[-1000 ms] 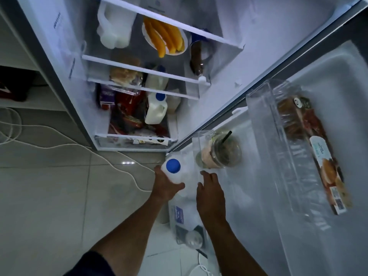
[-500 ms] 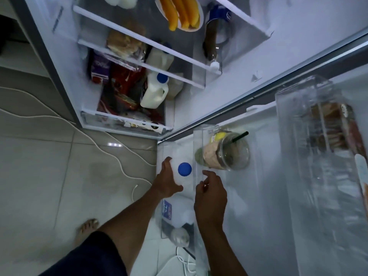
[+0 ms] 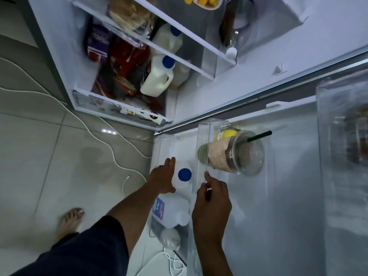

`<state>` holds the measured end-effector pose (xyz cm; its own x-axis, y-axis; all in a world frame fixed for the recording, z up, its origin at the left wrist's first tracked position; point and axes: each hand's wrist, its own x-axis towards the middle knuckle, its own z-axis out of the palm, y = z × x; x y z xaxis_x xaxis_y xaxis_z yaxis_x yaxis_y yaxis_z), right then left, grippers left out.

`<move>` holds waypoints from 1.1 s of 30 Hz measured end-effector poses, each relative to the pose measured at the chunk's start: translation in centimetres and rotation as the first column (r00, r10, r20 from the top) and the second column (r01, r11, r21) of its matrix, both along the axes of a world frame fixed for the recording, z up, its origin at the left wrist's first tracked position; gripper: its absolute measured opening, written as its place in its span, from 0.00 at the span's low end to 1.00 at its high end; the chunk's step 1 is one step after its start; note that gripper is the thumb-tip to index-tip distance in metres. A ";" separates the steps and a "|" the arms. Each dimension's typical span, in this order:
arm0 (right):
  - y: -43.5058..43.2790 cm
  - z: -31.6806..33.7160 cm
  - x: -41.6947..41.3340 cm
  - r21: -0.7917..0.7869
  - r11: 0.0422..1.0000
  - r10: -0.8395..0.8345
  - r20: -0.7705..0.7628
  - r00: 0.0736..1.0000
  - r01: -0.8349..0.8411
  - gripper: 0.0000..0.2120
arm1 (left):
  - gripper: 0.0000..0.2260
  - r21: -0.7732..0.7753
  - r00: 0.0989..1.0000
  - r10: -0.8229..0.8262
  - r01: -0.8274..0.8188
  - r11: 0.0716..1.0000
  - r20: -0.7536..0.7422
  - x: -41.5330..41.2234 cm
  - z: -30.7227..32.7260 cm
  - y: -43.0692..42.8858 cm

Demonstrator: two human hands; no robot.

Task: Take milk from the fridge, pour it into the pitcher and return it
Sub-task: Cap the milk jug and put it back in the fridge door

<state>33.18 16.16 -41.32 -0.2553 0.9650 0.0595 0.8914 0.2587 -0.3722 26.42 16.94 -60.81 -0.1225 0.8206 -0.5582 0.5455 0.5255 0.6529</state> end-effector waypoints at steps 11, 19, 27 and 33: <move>-0.2 0.2 -0.3 -0.041 0.999 -0.017 -0.038 0.999 0.015 0.12 | 0.53 -0.046 0.999 -0.050 0.049 0.998 -0.021 1.0 -0.4 -1.7; -0.1 2.8 -0.6 -0.288 0.956 -0.059 0.002 0.998 0.057 0.16 | 0.25 0.096 0.961 0.250 -0.261 0.961 0.118 -3.3 7.5 -3.1; -2.6 8.1 -1.8 -0.472 0.882 0.117 0.178 0.977 -0.019 0.15 | 0.12 0.383 0.931 0.356 -0.299 0.874 -0.086 -6.0 16.6 -6.0; -4.6 14.8 -1.1 -0.399 0.898 0.247 0.109 0.963 -0.185 0.17 | 0.15 0.507 0.892 0.412 -0.271 0.818 -0.188 -7.3 24.4 -9.2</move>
<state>32.12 11.60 -26.51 -0.4363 0.8250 -0.3591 0.8834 0.3169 -0.3452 19.14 7.71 -36.42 -0.5343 0.8448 -0.0305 0.5808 0.3931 0.7128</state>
